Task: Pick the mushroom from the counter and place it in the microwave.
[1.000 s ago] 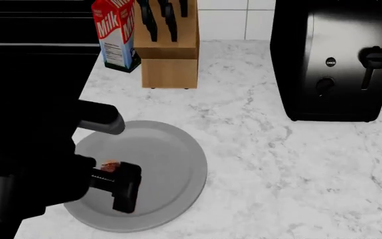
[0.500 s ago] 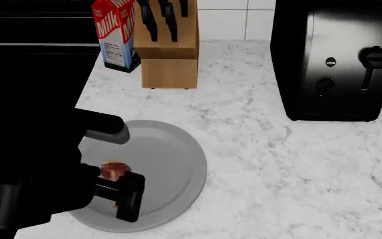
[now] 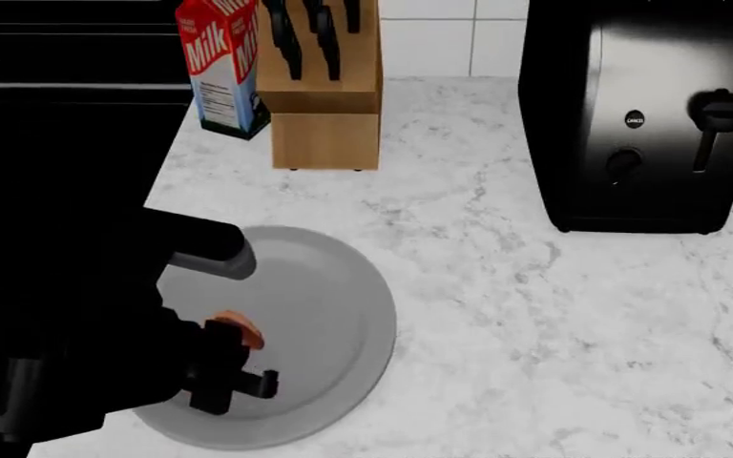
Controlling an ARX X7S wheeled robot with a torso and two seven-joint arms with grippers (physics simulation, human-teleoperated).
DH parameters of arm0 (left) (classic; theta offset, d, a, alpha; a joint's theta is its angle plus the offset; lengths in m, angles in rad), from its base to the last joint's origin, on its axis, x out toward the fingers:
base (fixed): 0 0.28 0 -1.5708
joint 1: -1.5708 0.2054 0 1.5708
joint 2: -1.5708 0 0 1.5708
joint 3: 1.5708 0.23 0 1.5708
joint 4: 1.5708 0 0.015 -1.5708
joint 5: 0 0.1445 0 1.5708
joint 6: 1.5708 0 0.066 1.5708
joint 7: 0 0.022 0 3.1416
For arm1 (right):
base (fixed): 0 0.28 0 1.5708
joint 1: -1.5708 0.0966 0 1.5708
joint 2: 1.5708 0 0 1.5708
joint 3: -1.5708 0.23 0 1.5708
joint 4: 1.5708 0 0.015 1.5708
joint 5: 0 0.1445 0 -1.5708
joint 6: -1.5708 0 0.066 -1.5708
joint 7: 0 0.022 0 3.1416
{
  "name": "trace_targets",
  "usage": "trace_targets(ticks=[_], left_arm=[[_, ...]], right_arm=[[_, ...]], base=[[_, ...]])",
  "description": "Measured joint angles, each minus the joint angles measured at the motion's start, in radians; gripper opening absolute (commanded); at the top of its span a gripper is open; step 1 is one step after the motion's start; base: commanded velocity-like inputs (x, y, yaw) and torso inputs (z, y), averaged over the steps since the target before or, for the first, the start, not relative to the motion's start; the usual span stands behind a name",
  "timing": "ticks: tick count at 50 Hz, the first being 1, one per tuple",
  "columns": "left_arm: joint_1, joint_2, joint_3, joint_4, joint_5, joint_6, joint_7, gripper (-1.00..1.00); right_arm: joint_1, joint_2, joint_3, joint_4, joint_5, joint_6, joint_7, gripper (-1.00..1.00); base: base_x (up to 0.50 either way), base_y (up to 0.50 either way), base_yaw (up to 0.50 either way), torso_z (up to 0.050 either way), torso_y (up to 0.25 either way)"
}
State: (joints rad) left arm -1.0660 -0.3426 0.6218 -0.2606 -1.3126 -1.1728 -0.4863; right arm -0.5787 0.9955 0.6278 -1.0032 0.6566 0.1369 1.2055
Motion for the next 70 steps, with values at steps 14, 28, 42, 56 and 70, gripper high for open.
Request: trace_targets(ticks=[14,28,42,56,70], left_arm=[[0.002,-0.005,0.006,0.018,0.003,0.006,-0.004,-1.0],[-0.022,-0.012,-0.017,0.044,-0.026,0.004,-0.036,-1.0],[-0.043,-0.039,-0.102,0.175,-0.074,0.056,-0.071,-1.0],[-0.029,-0.06,-0.19,0.4,-0.031,0.199,-0.083,-1.0],[0.004,-0.059,-0.225,0.567,0.146,0.398,-0.043,-1.0]], right_arm=[[0.0,-0.005,-0.004,0.001,-0.002,-0.003,-0.007,1.0],[0.001,-0.015,-0.003,0.005,-0.005,-0.01,-0.018,1.0],[0.002,-0.015,0.001,-0.001,-0.003,-0.004,-0.018,1.0],[0.003,-0.013,0.002,-0.005,-0.001,-0.003,-0.018,1.0],[0.002,-0.015,0.006,-0.006,0.0,-0.006,-0.022,1.0]], base=[[0.0,0.0,0.0,0.0,0.0],[0.0,0.0,0.0,0.0,0.0],[0.0,0.0,0.0,0.0,0.0],[0.0,0.0,0.0,0.0,0.0],[0.0,0.0,0.0,0.0,0.0]])
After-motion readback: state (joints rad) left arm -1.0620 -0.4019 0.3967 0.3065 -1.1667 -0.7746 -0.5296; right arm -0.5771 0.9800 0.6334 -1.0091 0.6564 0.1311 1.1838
